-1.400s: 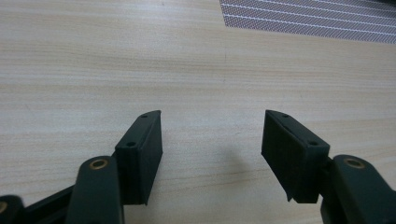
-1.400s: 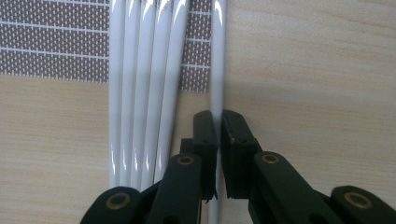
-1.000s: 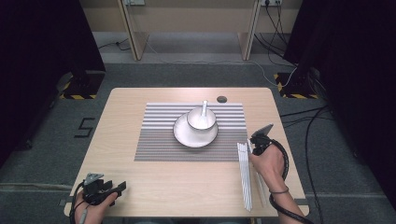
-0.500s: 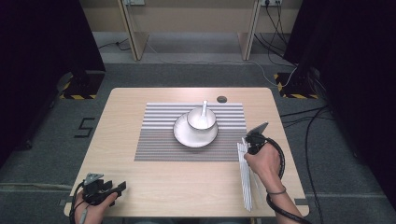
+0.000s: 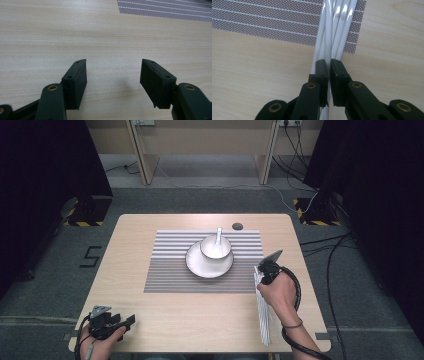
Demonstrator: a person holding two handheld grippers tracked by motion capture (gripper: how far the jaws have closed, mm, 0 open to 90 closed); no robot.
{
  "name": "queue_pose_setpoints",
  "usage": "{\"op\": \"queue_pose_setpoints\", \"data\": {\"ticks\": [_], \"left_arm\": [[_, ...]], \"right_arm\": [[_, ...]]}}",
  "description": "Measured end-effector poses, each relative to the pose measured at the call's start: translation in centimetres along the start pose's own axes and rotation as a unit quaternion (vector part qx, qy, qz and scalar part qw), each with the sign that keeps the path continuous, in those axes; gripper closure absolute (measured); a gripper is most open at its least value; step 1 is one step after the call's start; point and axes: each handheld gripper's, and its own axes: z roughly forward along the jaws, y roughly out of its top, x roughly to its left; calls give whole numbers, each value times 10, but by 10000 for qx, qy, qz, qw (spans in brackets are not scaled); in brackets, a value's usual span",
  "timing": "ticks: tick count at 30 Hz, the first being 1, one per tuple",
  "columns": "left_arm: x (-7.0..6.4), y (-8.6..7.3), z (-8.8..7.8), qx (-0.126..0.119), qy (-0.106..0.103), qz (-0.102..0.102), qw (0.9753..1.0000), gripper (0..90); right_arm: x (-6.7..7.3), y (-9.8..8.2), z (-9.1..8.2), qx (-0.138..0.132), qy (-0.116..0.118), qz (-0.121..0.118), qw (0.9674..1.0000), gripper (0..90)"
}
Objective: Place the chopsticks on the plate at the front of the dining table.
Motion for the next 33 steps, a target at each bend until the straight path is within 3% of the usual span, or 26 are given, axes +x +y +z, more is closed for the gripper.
{"op": "queue_pose_setpoints", "data": {"ticks": [33], "left_arm": [[0,0,0,11,-7,-2,10000,383]], "right_arm": [[22,10,-7,-77,25,-181,9998,851]]}}
